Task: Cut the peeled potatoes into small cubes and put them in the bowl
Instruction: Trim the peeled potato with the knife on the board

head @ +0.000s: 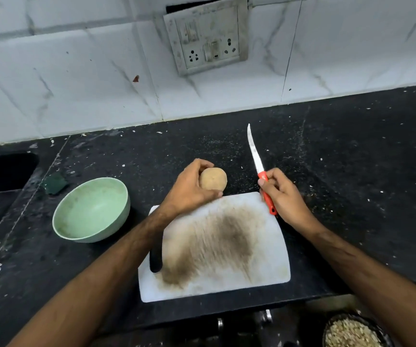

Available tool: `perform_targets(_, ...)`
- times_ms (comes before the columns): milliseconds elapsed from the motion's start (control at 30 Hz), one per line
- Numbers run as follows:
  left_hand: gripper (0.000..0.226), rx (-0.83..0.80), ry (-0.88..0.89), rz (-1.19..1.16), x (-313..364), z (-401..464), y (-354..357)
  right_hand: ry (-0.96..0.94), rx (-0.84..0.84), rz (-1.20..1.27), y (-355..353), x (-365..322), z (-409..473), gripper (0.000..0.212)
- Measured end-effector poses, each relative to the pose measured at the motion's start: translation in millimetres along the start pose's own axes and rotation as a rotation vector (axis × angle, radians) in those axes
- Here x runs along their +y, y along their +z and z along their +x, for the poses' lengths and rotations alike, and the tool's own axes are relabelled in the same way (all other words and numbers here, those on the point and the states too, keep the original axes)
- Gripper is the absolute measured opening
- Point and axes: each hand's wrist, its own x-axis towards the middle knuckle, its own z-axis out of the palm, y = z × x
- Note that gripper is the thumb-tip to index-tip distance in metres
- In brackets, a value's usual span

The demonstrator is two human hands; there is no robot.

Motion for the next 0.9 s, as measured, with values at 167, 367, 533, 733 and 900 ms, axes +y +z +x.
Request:
perform_targets(167, 0.074, 0.016, 0.154, 0.095, -4.7, -1.2, 2.3, -0.107, -0.012, -0.065, 3.3, 4.4, -4.7, 0.017)
perform_targets(367, 0.068, 0.114, 0.270, 0.114, -5.7, -21.3, -3.5, -0.206, -0.032, -0.269, 9.2, 9.7, -12.0, 0.023)
perform_targets(533, 0.062, 0.205, 0.258, -0.002, -3.0, -60.6, -16.9, -0.238, -0.071, -0.331, 10.1, 2.4, -33.4, 0.023)
perform_targets(733, 0.060, 0.146, 0.252, -0.011, -1.6, -90.8, -30.0, -0.241, -0.082, -0.503, 13.2, -0.4, -46.0, 0.022)
perform_targets(900, 0.062, 0.090, 0.296, -0.020, -2.4, -83.9, -27.4, -0.277, -0.166, -0.491, 10.5, -4.8, -39.6, 0.018)
